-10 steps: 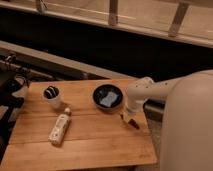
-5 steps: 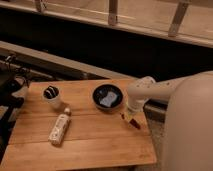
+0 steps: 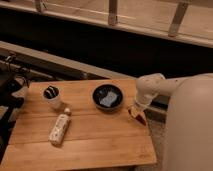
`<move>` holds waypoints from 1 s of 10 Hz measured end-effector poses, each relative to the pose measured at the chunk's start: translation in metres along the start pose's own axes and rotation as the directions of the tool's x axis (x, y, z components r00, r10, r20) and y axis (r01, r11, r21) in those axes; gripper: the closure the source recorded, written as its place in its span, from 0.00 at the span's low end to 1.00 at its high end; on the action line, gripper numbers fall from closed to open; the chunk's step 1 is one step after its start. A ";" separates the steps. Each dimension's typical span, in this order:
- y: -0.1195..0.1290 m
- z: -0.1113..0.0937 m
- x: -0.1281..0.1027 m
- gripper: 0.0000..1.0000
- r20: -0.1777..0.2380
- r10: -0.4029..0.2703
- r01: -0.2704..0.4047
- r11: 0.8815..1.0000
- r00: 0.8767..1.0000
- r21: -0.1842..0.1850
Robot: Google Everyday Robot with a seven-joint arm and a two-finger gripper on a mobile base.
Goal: Drag the pepper across the table
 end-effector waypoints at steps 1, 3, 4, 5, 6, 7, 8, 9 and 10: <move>-0.001 0.000 0.005 0.65 -0.006 0.013 -0.013 1.000 1.000 0.000; 0.009 0.000 0.004 0.69 -0.007 -0.017 0.017 1.000 1.000 0.007; 0.017 0.000 -0.002 0.80 -0.003 -0.037 0.037 0.999 0.999 0.008; 0.016 0.000 -0.002 0.90 -0.003 -0.031 0.031 0.999 1.000 0.010; 0.013 0.000 -0.001 0.96 -0.001 -0.022 0.022 1.000 1.000 0.010; 0.008 -0.001 0.004 1.00 -0.002 -0.021 0.021 1.000 1.000 0.011; 0.009 -0.002 0.010 1.00 -0.008 -0.024 0.024 1.000 1.000 0.011; 0.012 -0.002 0.010 1.00 -0.012 -0.029 0.029 1.000 1.000 0.012; 0.015 -0.001 0.004 1.00 -0.008 -0.030 0.030 0.999 1.000 0.013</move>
